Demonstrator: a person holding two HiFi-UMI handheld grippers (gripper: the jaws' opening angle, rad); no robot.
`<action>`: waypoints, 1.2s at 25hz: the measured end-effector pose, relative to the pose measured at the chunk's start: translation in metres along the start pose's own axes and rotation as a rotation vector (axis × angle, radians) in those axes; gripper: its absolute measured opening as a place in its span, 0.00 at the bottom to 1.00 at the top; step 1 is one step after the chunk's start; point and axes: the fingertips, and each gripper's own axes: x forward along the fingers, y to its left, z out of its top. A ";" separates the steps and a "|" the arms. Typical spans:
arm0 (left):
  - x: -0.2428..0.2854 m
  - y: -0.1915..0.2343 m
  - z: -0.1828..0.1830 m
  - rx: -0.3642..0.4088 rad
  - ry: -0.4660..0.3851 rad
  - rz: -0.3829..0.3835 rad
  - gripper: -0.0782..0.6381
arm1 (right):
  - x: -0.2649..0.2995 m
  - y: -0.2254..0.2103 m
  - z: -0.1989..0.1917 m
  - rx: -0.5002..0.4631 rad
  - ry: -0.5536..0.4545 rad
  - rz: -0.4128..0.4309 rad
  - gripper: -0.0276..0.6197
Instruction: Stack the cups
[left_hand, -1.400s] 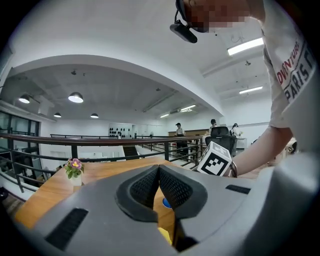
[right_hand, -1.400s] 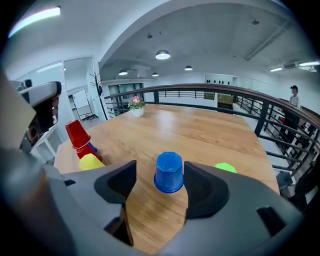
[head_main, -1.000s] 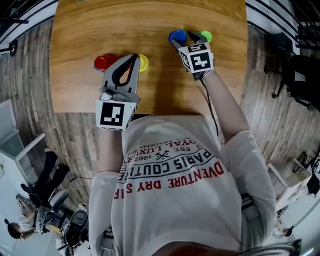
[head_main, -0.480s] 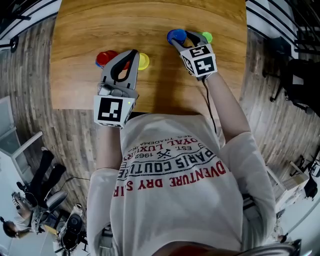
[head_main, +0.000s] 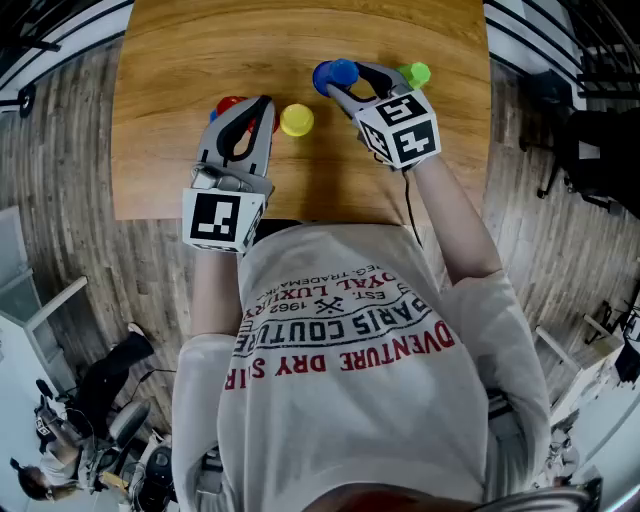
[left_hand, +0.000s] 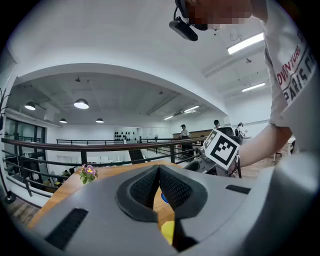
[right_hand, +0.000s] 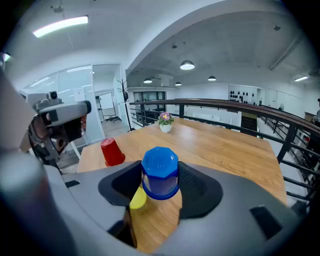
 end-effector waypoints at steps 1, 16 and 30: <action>-0.004 0.004 0.001 -0.001 -0.004 0.000 0.13 | -0.002 0.009 0.005 0.000 -0.008 0.013 0.41; -0.054 0.057 -0.004 -0.023 -0.013 -0.002 0.13 | 0.027 0.101 0.005 -0.051 0.088 0.093 0.41; -0.066 0.075 -0.008 -0.019 -0.014 -0.029 0.13 | 0.042 0.103 -0.016 -0.055 0.149 0.022 0.41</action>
